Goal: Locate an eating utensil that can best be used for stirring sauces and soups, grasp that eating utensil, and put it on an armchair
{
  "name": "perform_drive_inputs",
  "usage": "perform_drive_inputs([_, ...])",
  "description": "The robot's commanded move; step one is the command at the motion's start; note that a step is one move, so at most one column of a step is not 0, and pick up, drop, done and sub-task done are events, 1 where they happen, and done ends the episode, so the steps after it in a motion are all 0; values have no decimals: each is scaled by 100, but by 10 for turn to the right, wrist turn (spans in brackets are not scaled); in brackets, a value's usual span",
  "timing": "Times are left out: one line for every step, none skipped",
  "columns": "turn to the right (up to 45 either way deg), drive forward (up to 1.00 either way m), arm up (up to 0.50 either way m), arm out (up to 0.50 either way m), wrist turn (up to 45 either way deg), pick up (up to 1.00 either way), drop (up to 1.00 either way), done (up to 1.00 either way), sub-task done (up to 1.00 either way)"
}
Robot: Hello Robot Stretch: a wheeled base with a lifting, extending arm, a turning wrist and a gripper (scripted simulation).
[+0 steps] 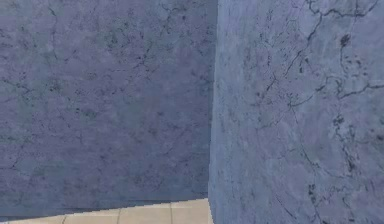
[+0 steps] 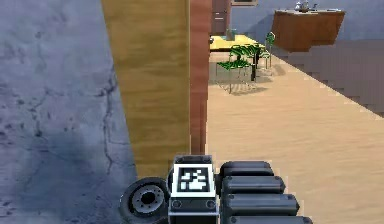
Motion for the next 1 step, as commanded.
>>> perform_drive_inputs([-450,0,0,0,0,0,0,0,0])
